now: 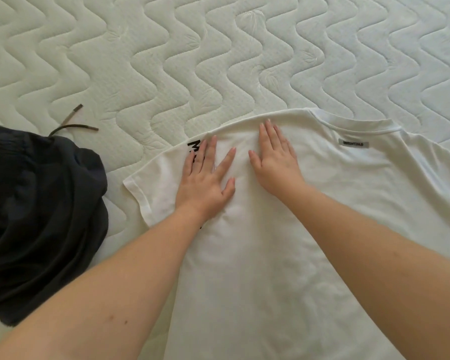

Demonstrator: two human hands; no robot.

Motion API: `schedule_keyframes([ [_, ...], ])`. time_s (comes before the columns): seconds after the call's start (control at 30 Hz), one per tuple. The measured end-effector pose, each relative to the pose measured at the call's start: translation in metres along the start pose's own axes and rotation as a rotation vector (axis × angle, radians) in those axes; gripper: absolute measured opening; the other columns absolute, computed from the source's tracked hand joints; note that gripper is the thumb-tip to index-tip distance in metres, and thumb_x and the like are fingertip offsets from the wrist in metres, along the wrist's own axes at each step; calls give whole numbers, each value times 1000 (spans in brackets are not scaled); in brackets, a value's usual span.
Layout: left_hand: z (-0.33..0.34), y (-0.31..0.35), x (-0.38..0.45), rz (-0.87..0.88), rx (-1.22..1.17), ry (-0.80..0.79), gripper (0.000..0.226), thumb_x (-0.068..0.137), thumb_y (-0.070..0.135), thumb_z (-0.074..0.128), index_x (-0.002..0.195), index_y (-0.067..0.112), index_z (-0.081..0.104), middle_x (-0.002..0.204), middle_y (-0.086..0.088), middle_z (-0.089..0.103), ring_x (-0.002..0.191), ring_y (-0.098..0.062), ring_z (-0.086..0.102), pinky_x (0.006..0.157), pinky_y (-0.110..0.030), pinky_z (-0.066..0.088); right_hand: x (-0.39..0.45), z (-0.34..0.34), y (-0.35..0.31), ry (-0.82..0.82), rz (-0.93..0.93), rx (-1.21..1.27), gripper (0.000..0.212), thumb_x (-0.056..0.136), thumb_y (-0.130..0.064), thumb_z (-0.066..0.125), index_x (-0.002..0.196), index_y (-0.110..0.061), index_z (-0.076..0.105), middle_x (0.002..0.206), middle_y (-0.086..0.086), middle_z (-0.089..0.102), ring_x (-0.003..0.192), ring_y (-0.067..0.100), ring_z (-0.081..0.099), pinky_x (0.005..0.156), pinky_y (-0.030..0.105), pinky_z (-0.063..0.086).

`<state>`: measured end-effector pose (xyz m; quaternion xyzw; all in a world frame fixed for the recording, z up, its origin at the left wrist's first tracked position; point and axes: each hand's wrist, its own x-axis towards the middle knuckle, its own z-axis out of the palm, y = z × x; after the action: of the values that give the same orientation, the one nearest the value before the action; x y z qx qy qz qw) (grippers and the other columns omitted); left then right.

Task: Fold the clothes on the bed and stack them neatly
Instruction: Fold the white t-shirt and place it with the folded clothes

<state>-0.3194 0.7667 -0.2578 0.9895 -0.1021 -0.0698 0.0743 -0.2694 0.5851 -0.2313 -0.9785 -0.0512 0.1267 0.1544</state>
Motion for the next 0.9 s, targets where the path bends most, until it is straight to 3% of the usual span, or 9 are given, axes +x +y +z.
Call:
schedule_keyframes([
  [0.1,4,-1,2,-28,5,32,80,92,53,30,157,20,-2,165,-13,2,153,-22,0,123,-48,6,20,6,5,3,-16,-19,66,103,-43,29,157,-15,3,165,1,-2,151,12,-5,121,30,-5],
  [0.23,8,-2,3,-103,26,9,87,89,54,30,156,3,9,164,-18,5,153,-26,3,122,-51,7,28,12,10,17,-27,-114,67,102,-48,23,157,-16,3,165,1,-2,151,11,-6,121,32,-8],
  [0.47,14,-3,6,-63,53,-12,76,89,54,32,158,27,14,163,-21,6,152,-32,6,120,-56,9,27,17,7,36,-11,-170,69,99,-49,22,157,-17,4,165,4,-1,152,16,-5,122,41,-3],
  [0.63,17,-6,6,-60,46,-17,77,88,54,33,158,27,14,163,-20,5,152,-31,5,120,-57,7,27,21,9,44,-21,-172,69,97,-50,22,157,-18,6,165,4,1,152,16,-4,123,41,-1],
  [0.73,7,-3,7,-66,42,-110,78,89,58,24,158,28,5,164,-18,-5,152,-27,-7,120,-54,-2,27,23,10,58,-25,-165,70,96,-50,20,157,-18,7,165,4,2,152,15,-3,123,41,0],
  [0.8,-5,-5,9,-63,-73,-173,75,89,62,9,157,31,1,164,-11,-14,150,-19,-18,120,-45,-14,28,24,11,60,-23,-160,70,96,-49,20,157,-19,7,165,3,2,152,14,-2,123,40,0],
  [0.83,-15,-10,11,-90,-246,-183,74,89,62,5,157,33,9,165,-6,-8,151,-14,-14,120,-41,-13,28,24,12,65,-22,-159,69,96,-48,20,157,-19,8,165,2,3,151,14,-2,123,40,-1],
  [0.9,-35,-26,17,-183,-541,-71,68,93,58,15,150,29,37,160,-1,26,149,-15,17,119,-40,7,28,26,12,81,-22,-156,68,96,-46,19,157,-20,8,165,2,3,151,12,-2,122,39,-2],
])
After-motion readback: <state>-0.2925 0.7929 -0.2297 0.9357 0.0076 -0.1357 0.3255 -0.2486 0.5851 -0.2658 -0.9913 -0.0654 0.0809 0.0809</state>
